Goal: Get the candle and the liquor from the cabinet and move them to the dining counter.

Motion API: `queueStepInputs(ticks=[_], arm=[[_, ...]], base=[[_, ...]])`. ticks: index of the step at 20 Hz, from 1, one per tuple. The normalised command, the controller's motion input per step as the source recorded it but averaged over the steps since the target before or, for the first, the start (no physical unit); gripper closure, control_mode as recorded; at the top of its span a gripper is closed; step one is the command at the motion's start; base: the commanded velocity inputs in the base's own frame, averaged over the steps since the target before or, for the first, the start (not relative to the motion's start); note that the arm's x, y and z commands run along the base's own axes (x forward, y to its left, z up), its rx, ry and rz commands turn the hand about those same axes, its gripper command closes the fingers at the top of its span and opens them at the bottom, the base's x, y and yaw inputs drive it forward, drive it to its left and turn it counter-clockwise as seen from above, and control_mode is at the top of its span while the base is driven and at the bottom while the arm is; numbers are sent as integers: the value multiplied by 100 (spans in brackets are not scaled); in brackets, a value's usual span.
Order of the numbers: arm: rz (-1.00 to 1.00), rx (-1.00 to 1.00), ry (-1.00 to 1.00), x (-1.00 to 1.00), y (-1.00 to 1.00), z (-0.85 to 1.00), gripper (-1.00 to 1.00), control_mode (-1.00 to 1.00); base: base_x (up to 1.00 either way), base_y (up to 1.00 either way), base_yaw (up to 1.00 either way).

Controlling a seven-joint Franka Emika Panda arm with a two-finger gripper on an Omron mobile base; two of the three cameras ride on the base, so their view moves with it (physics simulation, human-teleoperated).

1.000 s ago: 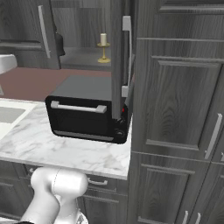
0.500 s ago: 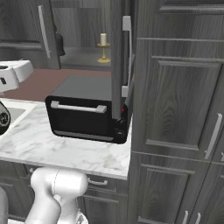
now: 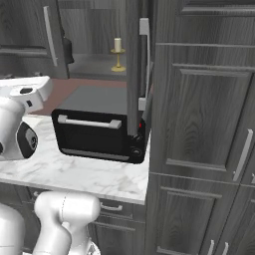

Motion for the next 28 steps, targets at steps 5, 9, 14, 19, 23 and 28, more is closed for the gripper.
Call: queueStepInputs(ticks=[5, 9, 14, 19, 23, 28], arm=[[2, 0, 0, 33, 0, 2, -100, -100], [0, 0, 0, 46, 0, 6, -100, -100], [0, 0, 0, 53, 0, 8, -100, -100], [0, 0, 0, 45, 3, 5, -100, -100], [0, 0, 0, 32, 6, 0, -100, -100], [0, 0, 0, 30, 26, 3, -100, -100]], base=[[0, 0, 0], [0, 0, 0], [0, 0, 0], [0, 0, 0], [0, 0, 0], [0, 0, 0]])
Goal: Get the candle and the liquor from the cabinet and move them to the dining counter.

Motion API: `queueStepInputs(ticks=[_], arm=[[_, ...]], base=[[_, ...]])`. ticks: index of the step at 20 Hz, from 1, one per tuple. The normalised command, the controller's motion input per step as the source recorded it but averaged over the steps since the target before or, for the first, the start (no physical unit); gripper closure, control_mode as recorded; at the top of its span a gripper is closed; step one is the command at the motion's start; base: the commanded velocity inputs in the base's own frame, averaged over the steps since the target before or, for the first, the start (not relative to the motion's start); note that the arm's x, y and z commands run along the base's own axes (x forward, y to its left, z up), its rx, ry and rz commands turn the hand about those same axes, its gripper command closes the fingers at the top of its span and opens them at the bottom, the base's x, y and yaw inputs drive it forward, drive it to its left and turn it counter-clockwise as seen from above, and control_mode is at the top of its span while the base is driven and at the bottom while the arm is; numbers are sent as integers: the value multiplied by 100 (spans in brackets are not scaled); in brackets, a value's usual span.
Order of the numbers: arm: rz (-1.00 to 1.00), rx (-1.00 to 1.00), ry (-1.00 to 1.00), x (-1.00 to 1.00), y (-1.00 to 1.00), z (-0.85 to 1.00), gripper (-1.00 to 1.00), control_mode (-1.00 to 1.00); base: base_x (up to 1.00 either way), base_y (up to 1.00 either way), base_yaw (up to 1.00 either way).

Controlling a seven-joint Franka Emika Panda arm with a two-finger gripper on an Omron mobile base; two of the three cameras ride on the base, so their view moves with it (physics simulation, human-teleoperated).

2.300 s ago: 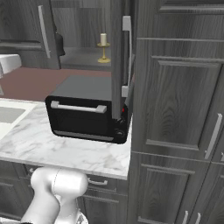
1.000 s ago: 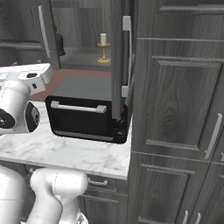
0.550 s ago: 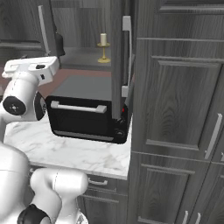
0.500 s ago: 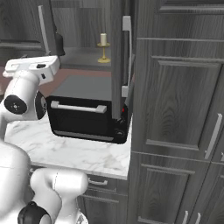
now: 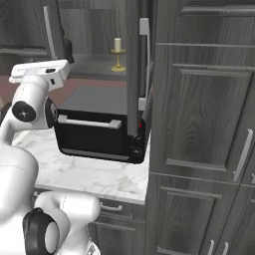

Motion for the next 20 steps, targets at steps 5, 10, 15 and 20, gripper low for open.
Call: queueStepInputs(ticks=[5, 10, 15, 20], arm=[[0, 0, 0, 25, 17, 12, -100, -100], [0, 0, 0, 1, 0, 16, -100, -100], [0, 0, 0, 5, 1, 12, -100, -100], [0, 0, 0, 5, 0, 13, -100, -100]], base=[[0, 0, 0], [0, 0, 0], [0, 0, 0], [0, 0, 0]])
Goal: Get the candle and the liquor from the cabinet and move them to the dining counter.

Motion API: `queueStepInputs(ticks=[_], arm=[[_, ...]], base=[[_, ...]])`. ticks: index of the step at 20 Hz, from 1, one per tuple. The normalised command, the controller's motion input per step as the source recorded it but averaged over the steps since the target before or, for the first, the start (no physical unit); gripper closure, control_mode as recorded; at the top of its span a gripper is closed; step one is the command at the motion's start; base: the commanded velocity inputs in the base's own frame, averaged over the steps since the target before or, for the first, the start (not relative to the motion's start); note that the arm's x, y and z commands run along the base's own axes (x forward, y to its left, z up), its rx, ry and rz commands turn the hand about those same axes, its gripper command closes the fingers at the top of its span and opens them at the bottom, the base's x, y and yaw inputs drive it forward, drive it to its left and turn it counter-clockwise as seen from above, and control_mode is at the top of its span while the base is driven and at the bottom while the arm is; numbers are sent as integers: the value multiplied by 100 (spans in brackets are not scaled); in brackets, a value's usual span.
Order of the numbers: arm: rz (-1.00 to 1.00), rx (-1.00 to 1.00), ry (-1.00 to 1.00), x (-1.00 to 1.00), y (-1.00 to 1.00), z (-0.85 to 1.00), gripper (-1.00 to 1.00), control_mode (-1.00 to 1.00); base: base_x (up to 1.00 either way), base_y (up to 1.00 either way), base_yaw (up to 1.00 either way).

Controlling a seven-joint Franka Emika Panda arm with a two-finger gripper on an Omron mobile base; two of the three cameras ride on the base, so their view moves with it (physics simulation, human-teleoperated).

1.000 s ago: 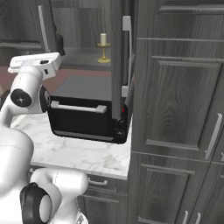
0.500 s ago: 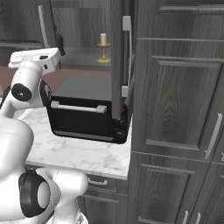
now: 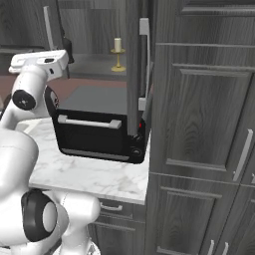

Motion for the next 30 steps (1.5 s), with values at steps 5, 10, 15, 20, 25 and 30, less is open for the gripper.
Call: queueStepInputs(ticks=[5, 10, 15, 20, 25, 30], arm=[[0, 0, 0, 19, 0, 3, -100, -100], [0, 0, 0, 25, 5, 0, -100, -100], [0, 0, 0, 16, 3, 0, -100, -100], [0, 0, 0, 15, 10, 0, -100, -100], [0, 0, 1, 13, 15, 0, -100, -100], [0, 0, 2, 15, 16, 0, -100, -100]], base=[[0, 0, 0], [0, 0, 0], [0, 0, 0], [0, 0, 0], [0, 0, 0], [0, 0, 0]])
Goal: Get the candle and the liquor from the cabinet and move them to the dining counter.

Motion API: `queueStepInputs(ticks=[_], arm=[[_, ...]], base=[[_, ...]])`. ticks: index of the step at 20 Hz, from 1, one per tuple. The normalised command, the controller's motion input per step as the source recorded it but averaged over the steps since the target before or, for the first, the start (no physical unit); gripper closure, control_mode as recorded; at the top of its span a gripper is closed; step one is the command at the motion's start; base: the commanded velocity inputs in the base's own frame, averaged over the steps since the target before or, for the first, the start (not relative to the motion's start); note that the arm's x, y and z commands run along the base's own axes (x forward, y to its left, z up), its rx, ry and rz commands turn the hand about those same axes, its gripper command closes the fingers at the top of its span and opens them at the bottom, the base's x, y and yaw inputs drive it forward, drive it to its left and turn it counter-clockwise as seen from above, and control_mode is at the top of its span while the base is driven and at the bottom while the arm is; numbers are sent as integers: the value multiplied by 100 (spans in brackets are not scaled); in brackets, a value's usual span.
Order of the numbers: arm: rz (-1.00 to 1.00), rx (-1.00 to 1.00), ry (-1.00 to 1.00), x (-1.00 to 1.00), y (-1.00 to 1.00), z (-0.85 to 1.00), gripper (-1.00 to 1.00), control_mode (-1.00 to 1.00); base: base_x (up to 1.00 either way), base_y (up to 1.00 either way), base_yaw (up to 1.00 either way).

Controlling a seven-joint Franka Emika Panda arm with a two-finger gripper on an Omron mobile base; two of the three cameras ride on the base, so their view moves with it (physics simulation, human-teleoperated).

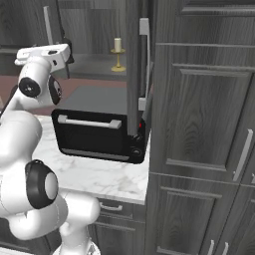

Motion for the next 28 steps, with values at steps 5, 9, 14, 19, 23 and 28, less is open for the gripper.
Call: queueStepInputs(ticks=[5, 9, 14, 19, 23, 28], arm=[[0, 0, 2, 19, 9, 0, -100, -100], [0, 0, 2, 18, 4, 1, -100, -100], [0, 0, 1, 16, 0, 3, -100, -100], [0, 0, 1, 10, 0, 5, -100, -100], [0, 0, 0, 8, 0, 4, -100, -100], [0, 0, 1, 8, 0, 2, -100, -100]], base=[[0, 0, 0], [0, 0, 0], [0, 0, 0], [0, 0, 0], [0, 0, 0], [0, 0, 0]])
